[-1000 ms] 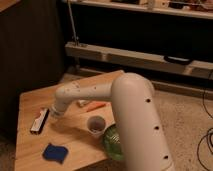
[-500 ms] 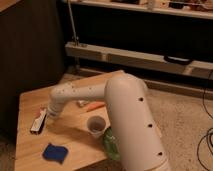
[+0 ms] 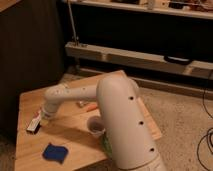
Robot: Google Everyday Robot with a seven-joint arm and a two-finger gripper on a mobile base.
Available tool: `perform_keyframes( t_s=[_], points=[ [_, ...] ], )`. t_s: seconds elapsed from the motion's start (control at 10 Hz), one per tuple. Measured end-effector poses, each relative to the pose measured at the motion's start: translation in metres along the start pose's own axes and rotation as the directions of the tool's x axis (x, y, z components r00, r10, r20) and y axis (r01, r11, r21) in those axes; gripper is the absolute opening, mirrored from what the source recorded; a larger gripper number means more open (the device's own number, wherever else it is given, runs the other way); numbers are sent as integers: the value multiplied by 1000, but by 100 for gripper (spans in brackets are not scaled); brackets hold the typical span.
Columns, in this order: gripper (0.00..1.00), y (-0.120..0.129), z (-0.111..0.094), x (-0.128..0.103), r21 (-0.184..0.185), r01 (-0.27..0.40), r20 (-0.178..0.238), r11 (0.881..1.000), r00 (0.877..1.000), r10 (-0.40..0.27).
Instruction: Push the eraser across the table
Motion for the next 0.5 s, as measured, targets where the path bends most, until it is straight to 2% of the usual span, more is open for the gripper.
perform_keyframes(
  t_s=[0.5],
  points=[
    [0,-9,16,-27,24,56,-41,998,998,-55]
  ],
)
